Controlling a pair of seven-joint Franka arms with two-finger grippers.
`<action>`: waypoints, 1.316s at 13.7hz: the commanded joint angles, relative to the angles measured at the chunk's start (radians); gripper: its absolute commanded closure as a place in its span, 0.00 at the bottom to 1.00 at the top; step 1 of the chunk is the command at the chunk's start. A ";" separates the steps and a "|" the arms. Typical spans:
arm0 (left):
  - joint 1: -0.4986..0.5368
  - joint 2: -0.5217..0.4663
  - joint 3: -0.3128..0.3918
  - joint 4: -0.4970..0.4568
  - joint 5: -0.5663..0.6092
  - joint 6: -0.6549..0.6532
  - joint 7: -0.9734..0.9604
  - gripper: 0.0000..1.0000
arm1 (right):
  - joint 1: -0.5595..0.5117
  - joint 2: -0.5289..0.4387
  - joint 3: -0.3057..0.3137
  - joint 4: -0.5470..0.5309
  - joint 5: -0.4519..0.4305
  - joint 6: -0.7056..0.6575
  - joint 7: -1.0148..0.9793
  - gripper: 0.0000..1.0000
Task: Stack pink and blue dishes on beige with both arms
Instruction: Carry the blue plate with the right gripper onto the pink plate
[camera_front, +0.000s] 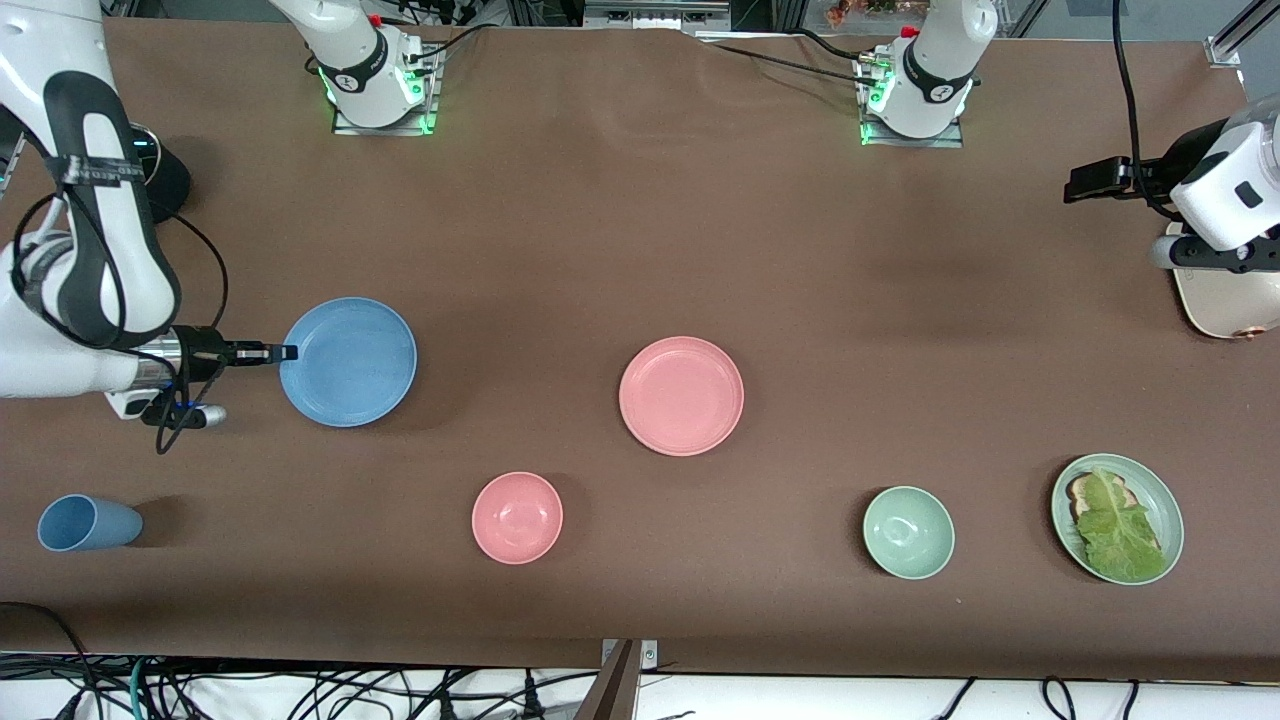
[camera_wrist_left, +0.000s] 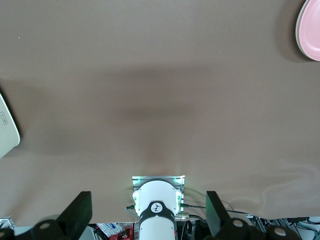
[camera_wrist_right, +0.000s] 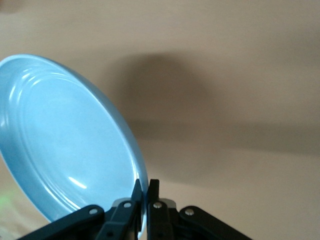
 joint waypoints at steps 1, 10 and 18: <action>-0.004 -0.033 -0.001 -0.024 0.011 0.003 -0.005 0.00 | 0.047 0.001 0.006 0.114 -0.026 -0.106 0.070 1.00; 0.007 -0.036 -0.001 -0.038 0.009 -0.024 -0.005 0.00 | 0.360 0.027 0.007 0.213 0.125 -0.034 0.402 1.00; 0.007 -0.035 -0.006 -0.029 0.009 -0.022 -0.003 0.00 | 0.583 0.170 0.007 0.214 0.264 0.378 0.624 1.00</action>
